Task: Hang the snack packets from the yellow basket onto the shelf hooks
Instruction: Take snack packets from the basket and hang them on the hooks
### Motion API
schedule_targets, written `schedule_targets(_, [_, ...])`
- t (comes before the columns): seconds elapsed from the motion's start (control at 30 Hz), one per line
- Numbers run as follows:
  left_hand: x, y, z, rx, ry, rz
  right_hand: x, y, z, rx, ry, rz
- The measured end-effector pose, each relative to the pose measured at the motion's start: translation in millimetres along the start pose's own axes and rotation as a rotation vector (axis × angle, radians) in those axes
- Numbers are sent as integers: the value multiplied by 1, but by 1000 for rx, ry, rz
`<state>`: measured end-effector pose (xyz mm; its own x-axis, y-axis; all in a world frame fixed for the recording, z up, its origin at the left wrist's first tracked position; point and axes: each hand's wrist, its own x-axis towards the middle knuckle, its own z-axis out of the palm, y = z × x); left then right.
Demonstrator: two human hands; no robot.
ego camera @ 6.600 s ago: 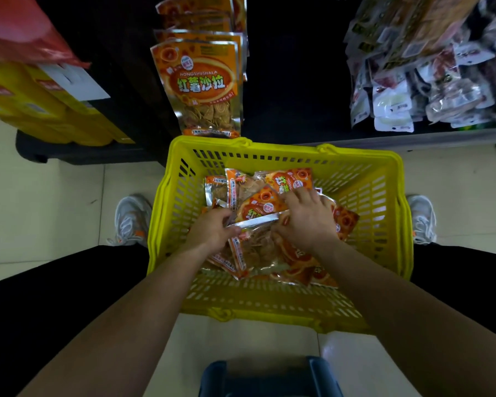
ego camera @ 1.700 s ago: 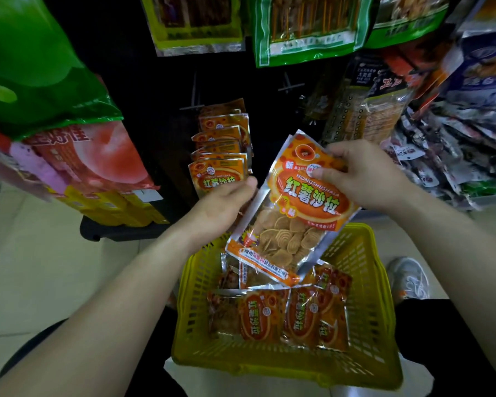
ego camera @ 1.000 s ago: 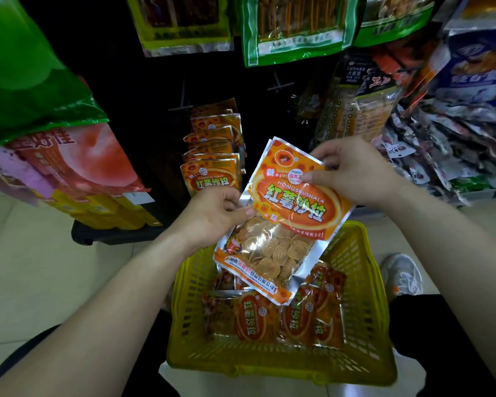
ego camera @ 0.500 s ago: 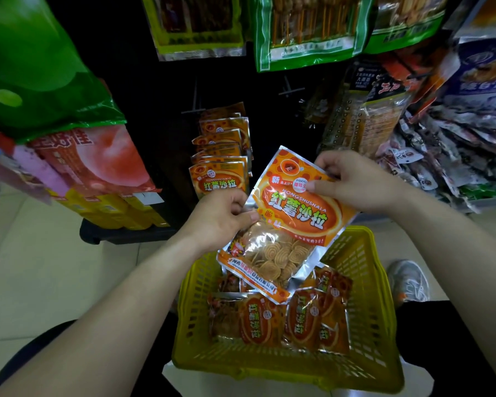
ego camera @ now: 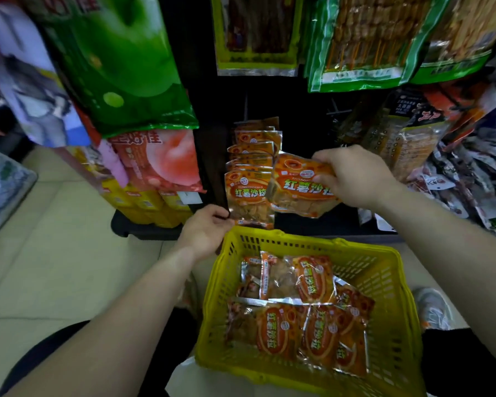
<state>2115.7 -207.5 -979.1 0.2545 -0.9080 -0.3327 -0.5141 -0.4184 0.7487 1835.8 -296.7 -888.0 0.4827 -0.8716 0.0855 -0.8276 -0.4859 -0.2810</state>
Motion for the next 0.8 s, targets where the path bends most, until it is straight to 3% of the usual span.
schedule_targets(0.3, [48, -20, 18, 274, -95, 70, 89, -23, 75, -109, -232, 50])
schedule_targets(0.47, [71, -43, 44, 455, -235, 51, 122, -23, 118, -171, -150, 24])
schedule_targets(0.57, [78, -55, 47, 574, -183, 107, 135, -17, 131, -184, -74, 27])
schedule_targets(0.8, [84, -60, 28, 598, -194, 42, 138, -17, 142, -137, 24, 21])
